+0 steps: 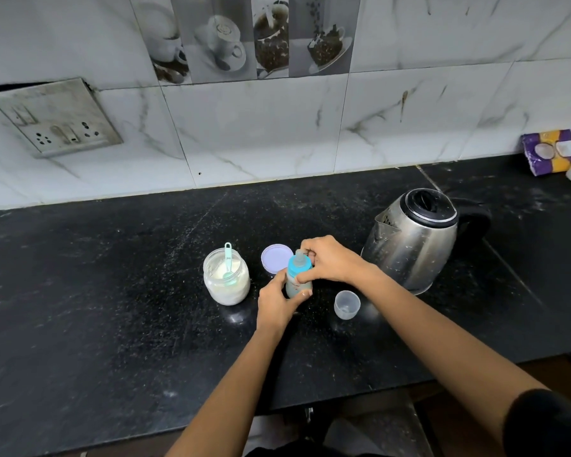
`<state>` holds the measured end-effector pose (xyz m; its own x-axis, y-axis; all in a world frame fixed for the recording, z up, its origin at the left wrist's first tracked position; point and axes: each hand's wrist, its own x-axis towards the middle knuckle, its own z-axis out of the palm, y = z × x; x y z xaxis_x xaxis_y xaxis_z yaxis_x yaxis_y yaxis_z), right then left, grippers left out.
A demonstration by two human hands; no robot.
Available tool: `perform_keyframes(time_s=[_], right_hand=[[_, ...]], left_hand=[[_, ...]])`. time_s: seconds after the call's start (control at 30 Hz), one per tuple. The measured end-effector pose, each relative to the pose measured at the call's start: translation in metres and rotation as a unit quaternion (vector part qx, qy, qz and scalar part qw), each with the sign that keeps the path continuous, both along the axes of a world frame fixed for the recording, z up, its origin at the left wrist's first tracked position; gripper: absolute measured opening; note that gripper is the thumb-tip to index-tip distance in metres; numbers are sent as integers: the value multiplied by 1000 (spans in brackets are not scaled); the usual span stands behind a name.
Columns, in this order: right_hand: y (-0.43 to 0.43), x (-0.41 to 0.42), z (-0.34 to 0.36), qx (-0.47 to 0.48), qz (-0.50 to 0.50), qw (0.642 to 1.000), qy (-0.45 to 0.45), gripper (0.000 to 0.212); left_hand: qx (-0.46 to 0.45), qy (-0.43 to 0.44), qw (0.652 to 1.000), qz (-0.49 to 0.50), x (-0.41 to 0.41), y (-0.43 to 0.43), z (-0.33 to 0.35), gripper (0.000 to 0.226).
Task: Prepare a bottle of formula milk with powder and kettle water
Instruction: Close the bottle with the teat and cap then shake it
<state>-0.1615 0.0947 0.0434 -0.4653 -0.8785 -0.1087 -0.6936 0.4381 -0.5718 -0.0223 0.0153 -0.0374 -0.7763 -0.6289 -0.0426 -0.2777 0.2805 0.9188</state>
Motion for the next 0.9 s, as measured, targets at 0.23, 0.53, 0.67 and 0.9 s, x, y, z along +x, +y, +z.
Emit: perform_keyframes(time_s=[0.23, 0.53, 0.67, 0.9], right_hand=[[15, -3, -4, -1, 8, 1000, 10, 65], [7, 7, -22, -99, -49, 989, -102, 52], [18, 3, -28, -52, -10, 990, -131, 67], [14, 7, -28, -137, -60, 978, -145, 51]], left_hand=[[5, 2, 1000, -2, 0, -1, -7, 47], [11, 4, 1000, -1, -1, -2, -9, 49], [11, 15, 1000, 3, -2, -2, -12, 52], [17, 14, 1000, 7, -2, -1, -10, 48]])
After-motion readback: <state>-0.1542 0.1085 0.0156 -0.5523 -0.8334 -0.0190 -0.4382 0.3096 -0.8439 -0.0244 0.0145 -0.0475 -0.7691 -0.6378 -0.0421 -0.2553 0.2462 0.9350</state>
